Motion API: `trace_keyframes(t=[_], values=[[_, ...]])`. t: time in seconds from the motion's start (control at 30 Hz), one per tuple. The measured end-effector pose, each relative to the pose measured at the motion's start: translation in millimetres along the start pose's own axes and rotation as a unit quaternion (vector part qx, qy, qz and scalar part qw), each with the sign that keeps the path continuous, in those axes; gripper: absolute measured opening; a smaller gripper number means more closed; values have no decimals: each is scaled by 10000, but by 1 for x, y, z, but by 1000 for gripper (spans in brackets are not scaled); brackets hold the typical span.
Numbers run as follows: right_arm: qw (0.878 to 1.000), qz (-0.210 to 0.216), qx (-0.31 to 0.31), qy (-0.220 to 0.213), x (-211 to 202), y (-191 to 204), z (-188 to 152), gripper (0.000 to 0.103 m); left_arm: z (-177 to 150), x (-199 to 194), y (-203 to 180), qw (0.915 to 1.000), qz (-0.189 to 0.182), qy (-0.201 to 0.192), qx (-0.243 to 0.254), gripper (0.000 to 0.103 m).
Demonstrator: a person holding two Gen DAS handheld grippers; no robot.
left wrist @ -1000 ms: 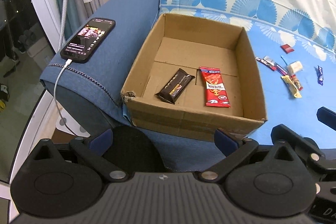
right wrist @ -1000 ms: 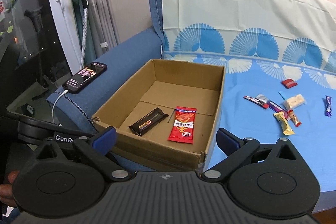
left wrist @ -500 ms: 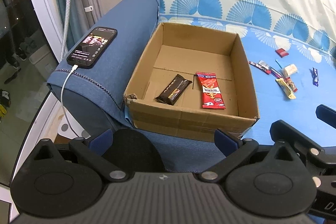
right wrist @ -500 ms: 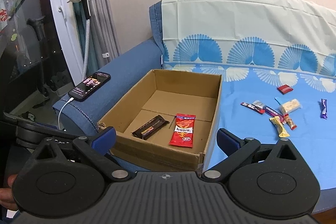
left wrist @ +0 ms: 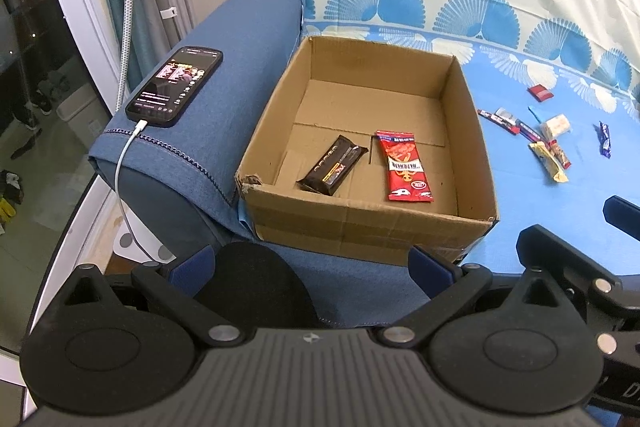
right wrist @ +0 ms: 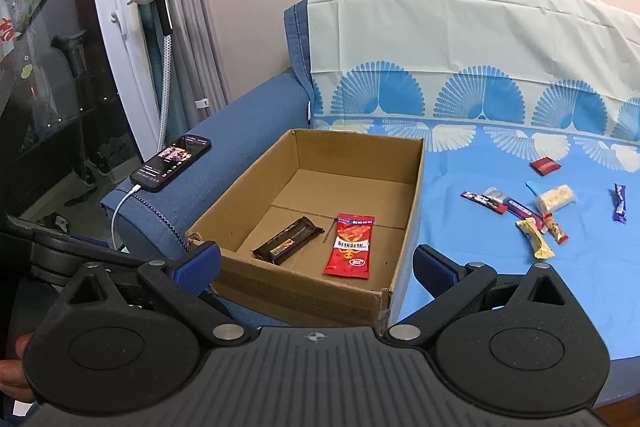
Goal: Organize snacks
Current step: 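Withdraw both tools from the box back toward the snacks, then grasp the yellow wafer bar with the left tool while the right tool grasps the purple candy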
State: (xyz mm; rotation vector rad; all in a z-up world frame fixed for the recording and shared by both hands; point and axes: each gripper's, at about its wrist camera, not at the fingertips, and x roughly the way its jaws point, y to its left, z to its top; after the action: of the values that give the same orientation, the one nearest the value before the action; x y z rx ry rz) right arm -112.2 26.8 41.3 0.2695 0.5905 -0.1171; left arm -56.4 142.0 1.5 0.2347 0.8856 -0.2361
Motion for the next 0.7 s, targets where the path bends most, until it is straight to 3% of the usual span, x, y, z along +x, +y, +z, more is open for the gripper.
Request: trace_keyframes(t=[0.37, 0.7], values=[[9983, -158, 565, 1, 9, -43, -5, 102, 16, 21, -38, 9988, 3, 303, 374, 103], [9821, -1120, 1512, -95, 6, -149, -25, 102, 59, 50, -134, 9936, -536, 581, 812, 103]])
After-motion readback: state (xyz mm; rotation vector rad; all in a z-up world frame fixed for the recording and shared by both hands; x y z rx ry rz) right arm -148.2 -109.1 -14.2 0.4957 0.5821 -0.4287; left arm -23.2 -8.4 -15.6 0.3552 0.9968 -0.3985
